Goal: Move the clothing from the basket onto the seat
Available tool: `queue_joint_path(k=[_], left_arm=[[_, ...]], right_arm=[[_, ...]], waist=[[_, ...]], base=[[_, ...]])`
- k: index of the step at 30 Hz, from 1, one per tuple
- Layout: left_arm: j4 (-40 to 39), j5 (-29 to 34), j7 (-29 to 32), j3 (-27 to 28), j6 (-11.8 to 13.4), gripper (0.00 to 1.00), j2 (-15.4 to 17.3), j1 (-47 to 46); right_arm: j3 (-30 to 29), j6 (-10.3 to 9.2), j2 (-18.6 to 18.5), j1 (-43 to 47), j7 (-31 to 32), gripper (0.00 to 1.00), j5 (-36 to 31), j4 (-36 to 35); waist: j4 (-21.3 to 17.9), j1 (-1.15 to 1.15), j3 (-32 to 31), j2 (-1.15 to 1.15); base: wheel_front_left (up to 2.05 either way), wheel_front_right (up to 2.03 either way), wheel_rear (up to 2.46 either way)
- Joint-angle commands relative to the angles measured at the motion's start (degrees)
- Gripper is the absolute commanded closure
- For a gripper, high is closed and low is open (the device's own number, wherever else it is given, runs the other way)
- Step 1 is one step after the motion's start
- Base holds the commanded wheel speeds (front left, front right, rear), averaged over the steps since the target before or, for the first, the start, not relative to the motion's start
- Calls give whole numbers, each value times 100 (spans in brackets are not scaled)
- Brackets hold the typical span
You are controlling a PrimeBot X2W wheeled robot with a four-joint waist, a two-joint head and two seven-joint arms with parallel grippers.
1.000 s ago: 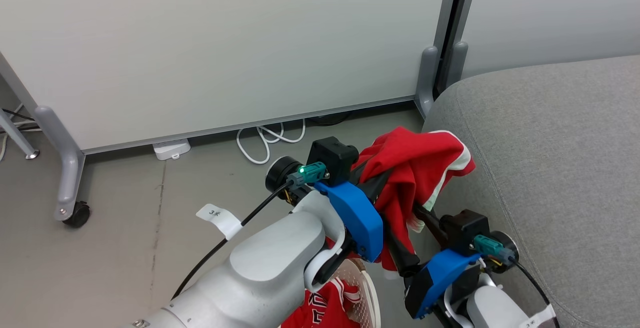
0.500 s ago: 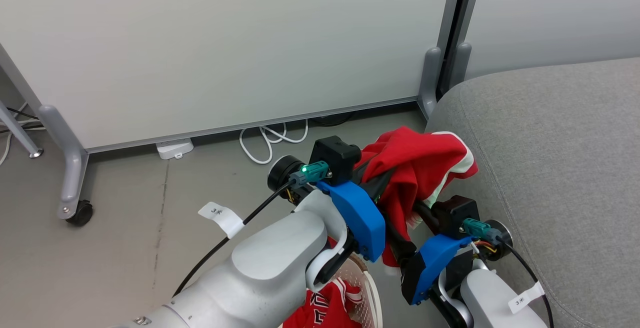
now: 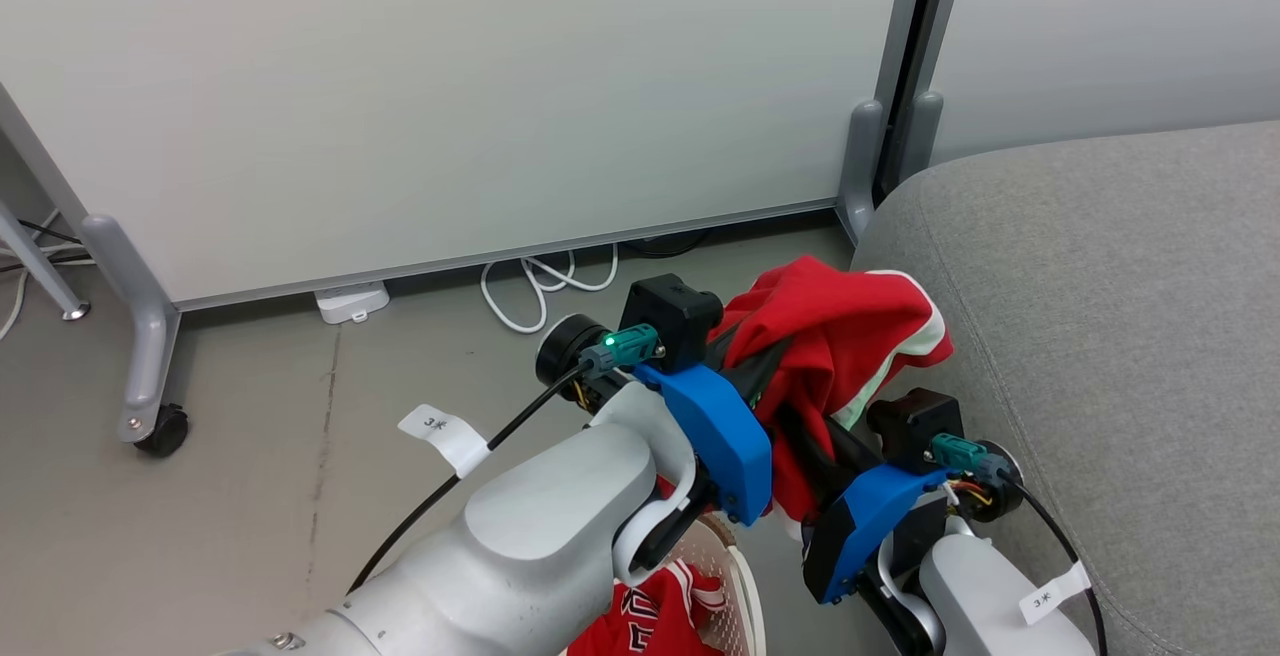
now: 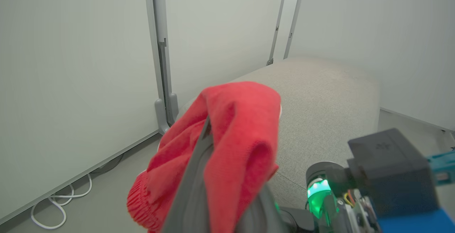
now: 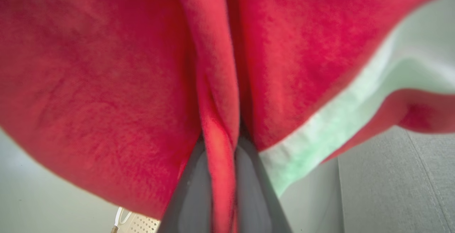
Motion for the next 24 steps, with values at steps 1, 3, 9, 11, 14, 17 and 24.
queue_joint_path(k=[1,3,9,11,14,17,24], left_arm=[[0,-42,-27,-16,18,100,-1,-89],[0,-44,-30,-22,20,100,-1,-91],[19,-91,-38,-38,21,93,0,-85],[29,-101,-37,-45,21,78,-1,-72],[51,-116,-36,-58,20,53,0,-60],[74,-139,-21,-68,29,0,0,-45],[112,-184,-24,-83,15,0,0,-50]], right_arm=[[9,11,-13,-77,-45,100,35,22],[16,11,-13,-98,-59,100,62,51],[40,11,-13,-145,-110,100,120,137],[50,11,-13,-156,-130,100,135,157],[58,11,-13,-149,-155,100,168,188],[61,11,-13,-167,-176,100,176,215],[78,11,-13,-188,-205,100,211,271]], waist=[[-5,0,1,0],[-7,0,2,0],[-6,0,8,0],[-9,0,9,0],[-16,0,4,0],[-24,0,3,0],[-32,0,10,0]], base=[[0,0,0],[0,0,0],[0,0,0],[0,0,0],[0,0,0],[0,0,0],[0,0,0]])
